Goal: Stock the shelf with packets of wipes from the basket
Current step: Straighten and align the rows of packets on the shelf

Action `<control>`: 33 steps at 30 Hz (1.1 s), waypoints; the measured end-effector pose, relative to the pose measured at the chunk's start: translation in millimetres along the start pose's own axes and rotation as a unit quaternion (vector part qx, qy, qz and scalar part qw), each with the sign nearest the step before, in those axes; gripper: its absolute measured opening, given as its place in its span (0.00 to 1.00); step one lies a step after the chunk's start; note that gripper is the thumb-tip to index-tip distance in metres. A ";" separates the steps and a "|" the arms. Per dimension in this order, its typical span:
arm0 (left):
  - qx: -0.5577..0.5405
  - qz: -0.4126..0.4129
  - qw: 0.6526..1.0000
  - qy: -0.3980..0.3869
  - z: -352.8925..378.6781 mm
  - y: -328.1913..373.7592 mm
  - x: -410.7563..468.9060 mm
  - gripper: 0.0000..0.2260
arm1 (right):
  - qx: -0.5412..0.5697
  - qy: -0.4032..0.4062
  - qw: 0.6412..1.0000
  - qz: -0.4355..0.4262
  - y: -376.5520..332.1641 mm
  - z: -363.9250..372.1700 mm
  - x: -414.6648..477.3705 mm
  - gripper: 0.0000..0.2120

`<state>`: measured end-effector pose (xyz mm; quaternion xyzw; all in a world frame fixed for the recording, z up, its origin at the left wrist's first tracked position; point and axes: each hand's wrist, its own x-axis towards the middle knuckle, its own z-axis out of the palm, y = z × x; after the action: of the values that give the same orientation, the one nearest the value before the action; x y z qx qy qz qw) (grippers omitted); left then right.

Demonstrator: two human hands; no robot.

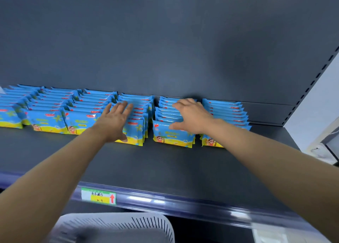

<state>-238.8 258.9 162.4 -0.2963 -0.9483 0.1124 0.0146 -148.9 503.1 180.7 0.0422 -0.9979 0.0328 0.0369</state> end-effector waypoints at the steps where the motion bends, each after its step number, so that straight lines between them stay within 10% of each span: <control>1: 0.008 -0.003 1.000 -0.007 4.0 -3.7 -1.4 0.49 | -0.014 -0.019 1.000 0.002 -5.0 3.7 0.7 0.38; 11: -0.003 0.004 1.000 0.018 17.0 -12.8 8.1 0.41 | -0.074 -0.057 0.995 0.020 -20.3 20.8 4.6 0.39; 23: 0.034 0.020 0.999 0.032 23.2 -19.2 8.7 0.40 | -0.008 0.008 1.000 0.024 -71.1 9.4 67.2 0.08; 33: 0.007 0.024 1.000 0.005 25.2 -24.5 9.0 0.42 | 0.032 0.031 0.997 0.062 -69.7 12.4 82.3 0.15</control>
<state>-262.2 239.3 142.9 -0.3193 -0.9402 0.1175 0.0185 -225.6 426.1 179.0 -0.0199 -0.9954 0.0683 0.0643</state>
